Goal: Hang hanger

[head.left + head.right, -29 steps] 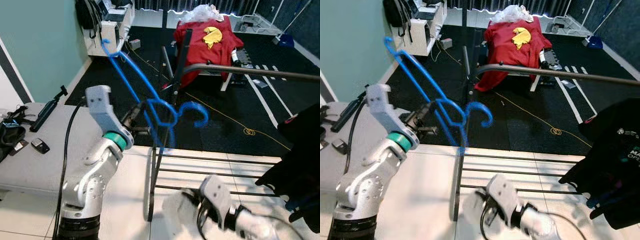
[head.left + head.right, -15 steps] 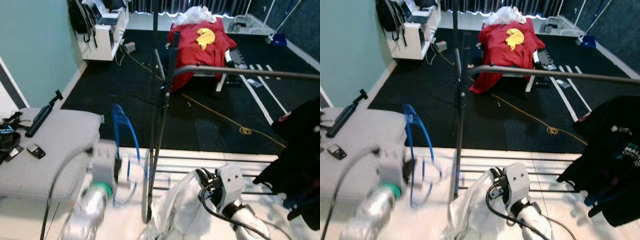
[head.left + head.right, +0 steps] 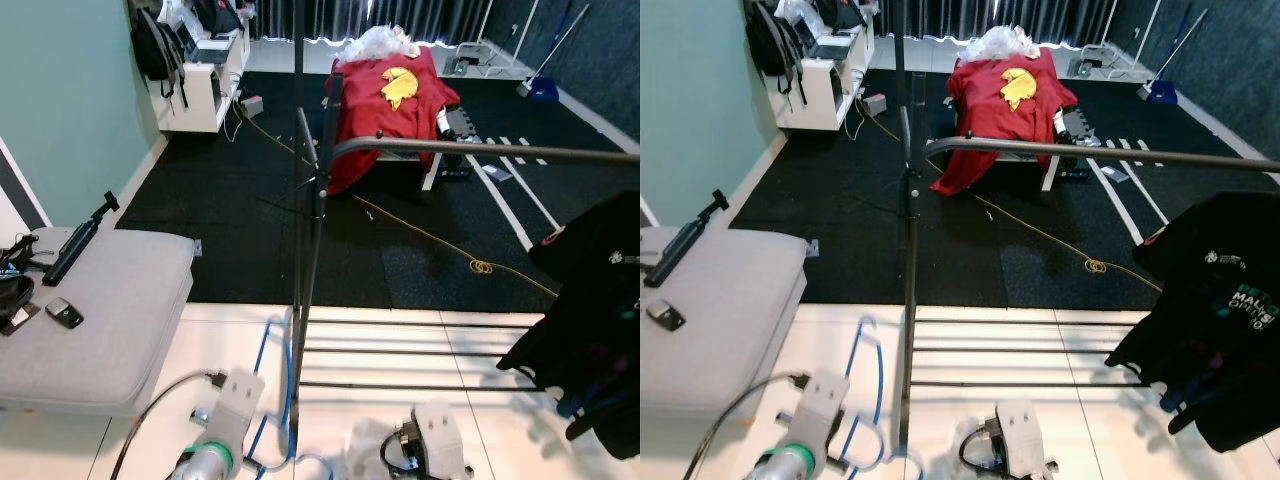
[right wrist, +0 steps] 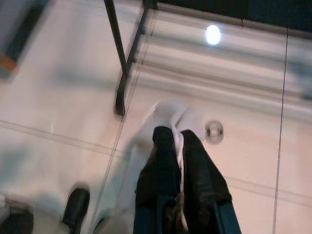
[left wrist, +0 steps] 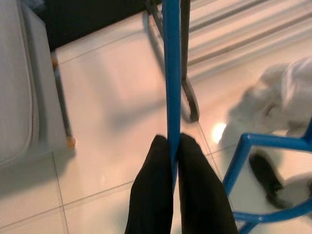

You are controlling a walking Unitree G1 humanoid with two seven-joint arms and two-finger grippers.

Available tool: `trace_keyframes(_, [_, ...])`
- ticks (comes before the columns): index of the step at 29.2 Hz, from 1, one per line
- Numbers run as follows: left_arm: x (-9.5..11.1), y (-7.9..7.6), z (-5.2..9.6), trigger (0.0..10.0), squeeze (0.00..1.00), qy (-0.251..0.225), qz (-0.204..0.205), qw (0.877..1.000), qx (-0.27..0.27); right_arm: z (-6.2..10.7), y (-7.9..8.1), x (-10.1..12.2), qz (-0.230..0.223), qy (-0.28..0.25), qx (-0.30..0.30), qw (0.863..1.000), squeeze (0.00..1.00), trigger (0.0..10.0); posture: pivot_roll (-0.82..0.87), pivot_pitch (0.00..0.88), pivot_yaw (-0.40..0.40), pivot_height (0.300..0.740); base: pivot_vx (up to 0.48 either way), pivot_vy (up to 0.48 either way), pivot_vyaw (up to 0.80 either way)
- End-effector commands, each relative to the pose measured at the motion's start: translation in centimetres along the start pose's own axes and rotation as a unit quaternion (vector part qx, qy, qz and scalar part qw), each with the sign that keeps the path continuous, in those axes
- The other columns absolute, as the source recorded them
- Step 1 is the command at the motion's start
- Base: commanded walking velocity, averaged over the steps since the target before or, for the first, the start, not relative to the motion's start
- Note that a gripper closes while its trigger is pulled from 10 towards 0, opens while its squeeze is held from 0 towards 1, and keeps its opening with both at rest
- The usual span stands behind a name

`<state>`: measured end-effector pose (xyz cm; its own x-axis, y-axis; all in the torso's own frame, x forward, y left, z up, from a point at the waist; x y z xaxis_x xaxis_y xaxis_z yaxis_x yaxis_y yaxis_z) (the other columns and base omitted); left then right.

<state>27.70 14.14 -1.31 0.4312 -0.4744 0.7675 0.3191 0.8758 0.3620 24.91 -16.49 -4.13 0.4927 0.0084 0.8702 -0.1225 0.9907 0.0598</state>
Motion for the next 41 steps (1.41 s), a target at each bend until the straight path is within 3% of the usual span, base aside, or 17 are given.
trace_keyframes(1, [-1.7,-0.6,0.0,10.0,0.0,0.024,-0.009,1.0,-0.01,0.4,-0.8,-1.2,-0.019,0.019,-0.026,0.999,0.0,10.0,-0.15,0.1,0.044,0.74,0.0,0.0,0.0])
trace_keyframes(10, [-2.9,-1.2,0.0,10.0,0.0,0.021,-0.033,0.999,-0.031,0.0,-1.1,-0.7,-0.037,-0.003,-0.041,0.998,0.0,10.0,-0.15,0.11,0.052,0.74,0.0,0.0,0.0])
trace_keyframes(18, [-3.2,-1.3,-0.1,10.0,0.0,0.01,-0.029,0.999,-0.036,-0.2,-0.1,-1.0,-0.03,-0.002,-0.028,0.999,0.0,10.0,-0.15,0.112,0.046,0.74,0.0,0.0,0.0])
trace_keyframes(41, [-2.7,-1.5,-0.4,10.0,0.0,-0.019,-0.027,0.999,-0.031,-0.5,-0.2,-0.7,-0.028,-0.011,-0.025,0.999,0.0,10.0,-0.14,0.115,0.045,0.74,0.0,-0.391,0.0])
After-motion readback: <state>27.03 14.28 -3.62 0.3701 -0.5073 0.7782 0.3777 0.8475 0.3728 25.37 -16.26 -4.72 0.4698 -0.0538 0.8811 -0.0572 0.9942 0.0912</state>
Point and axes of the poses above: a point about 5 cm out from each wrist's last joint towards the gripper, its own z axis pointing back from the gripper into the wrist, its own x axis along the axis of the wrist's last joint, y = z × x, the point moved 2 cm from there along -z, pointing out of the wrist towards the gripper, and after that the axes turned 7 degrees about -z, right-handed, at the moved point
